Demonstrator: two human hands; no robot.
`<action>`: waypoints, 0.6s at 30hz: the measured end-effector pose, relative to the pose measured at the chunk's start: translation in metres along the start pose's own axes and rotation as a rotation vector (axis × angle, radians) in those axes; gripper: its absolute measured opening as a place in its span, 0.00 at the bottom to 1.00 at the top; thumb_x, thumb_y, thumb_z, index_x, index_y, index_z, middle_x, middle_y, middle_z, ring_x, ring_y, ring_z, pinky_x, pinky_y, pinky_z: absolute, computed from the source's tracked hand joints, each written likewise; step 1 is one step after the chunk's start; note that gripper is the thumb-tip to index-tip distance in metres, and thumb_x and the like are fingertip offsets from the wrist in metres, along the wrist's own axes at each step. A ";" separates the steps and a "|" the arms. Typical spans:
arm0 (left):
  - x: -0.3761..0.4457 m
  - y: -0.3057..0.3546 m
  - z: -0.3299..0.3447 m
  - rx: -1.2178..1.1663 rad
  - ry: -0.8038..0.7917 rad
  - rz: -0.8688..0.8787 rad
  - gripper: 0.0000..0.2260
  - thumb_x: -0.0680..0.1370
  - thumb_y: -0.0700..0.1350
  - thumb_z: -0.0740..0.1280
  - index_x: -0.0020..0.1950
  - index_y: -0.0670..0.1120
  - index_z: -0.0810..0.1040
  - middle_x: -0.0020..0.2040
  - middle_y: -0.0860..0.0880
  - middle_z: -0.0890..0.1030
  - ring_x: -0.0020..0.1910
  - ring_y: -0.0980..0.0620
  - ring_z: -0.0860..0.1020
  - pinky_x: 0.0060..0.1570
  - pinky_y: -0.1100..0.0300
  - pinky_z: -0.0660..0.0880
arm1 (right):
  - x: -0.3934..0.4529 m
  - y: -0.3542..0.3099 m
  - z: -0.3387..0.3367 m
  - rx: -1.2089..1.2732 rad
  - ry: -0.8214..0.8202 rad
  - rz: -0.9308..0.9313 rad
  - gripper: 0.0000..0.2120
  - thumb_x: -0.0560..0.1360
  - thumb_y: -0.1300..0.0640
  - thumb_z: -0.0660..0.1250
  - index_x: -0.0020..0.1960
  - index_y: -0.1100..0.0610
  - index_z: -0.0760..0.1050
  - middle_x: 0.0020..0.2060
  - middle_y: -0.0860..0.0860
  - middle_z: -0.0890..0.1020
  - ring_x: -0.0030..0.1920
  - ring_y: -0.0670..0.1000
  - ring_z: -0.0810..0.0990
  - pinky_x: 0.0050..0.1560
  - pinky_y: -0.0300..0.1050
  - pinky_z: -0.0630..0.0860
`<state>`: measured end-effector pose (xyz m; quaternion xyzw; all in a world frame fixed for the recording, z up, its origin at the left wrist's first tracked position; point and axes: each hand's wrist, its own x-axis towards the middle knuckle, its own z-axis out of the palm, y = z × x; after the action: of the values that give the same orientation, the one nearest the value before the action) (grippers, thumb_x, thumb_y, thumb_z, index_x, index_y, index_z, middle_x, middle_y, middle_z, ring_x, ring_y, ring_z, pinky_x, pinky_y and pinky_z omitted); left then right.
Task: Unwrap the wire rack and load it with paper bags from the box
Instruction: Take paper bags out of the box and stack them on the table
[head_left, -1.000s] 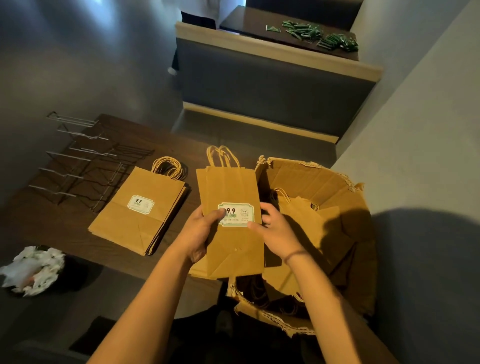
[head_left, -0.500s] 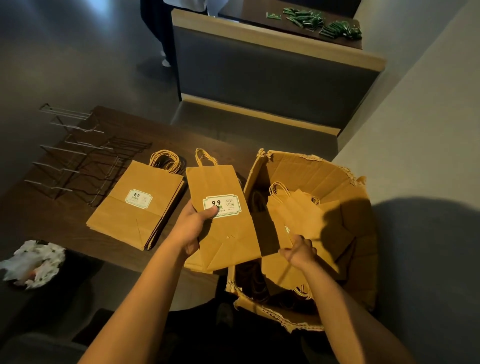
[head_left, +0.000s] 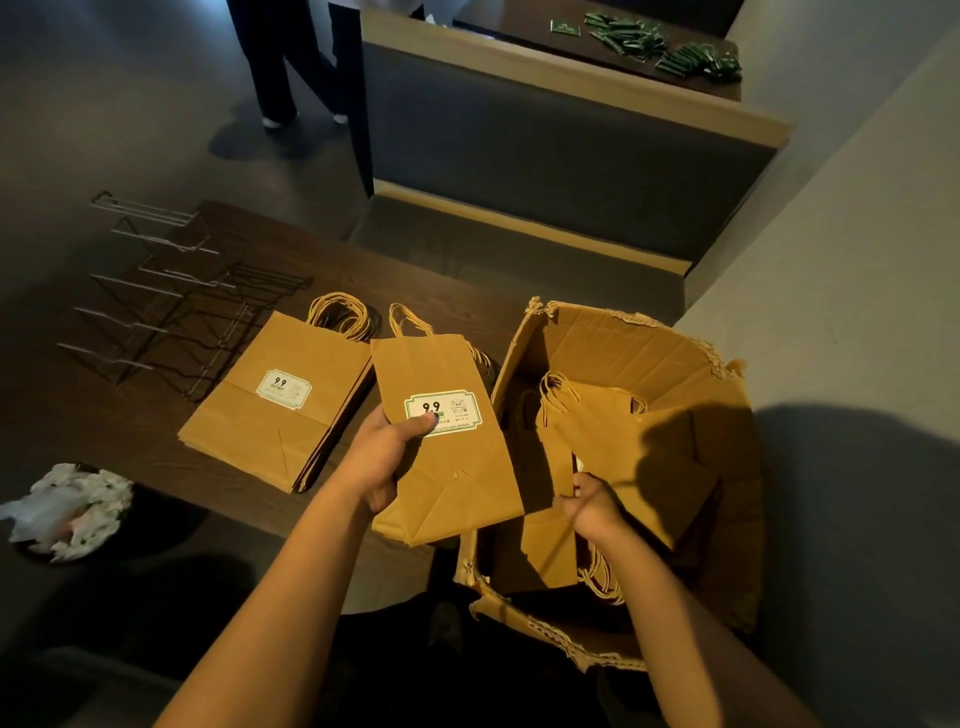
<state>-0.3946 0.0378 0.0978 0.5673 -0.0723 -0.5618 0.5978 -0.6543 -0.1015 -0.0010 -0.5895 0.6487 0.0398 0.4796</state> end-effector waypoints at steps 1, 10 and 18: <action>0.000 0.001 0.000 0.002 0.002 -0.002 0.18 0.79 0.35 0.69 0.69 0.43 0.76 0.60 0.41 0.85 0.59 0.40 0.84 0.58 0.43 0.80 | -0.009 -0.008 -0.008 0.106 -0.016 0.008 0.28 0.78 0.61 0.69 0.76 0.60 0.66 0.71 0.57 0.74 0.70 0.58 0.73 0.64 0.46 0.70; 0.001 0.011 0.006 -0.021 -0.028 -0.017 0.16 0.79 0.36 0.68 0.68 0.42 0.77 0.58 0.41 0.85 0.57 0.41 0.85 0.56 0.46 0.80 | -0.104 -0.080 -0.122 0.271 -0.173 -0.119 0.16 0.77 0.60 0.68 0.65 0.56 0.74 0.51 0.58 0.79 0.44 0.52 0.80 0.39 0.45 0.77; -0.005 0.005 0.047 -0.023 -0.100 -0.011 0.19 0.81 0.53 0.68 0.67 0.43 0.77 0.59 0.41 0.85 0.57 0.43 0.85 0.54 0.49 0.82 | -0.147 -0.149 -0.069 -0.191 0.175 -0.544 0.11 0.81 0.57 0.65 0.63 0.56 0.77 0.44 0.48 0.83 0.42 0.44 0.82 0.42 0.39 0.76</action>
<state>-0.4274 0.0123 0.1204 0.5320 -0.0922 -0.5936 0.5968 -0.5973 -0.0827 0.2109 -0.7854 0.4990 -0.0803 0.3572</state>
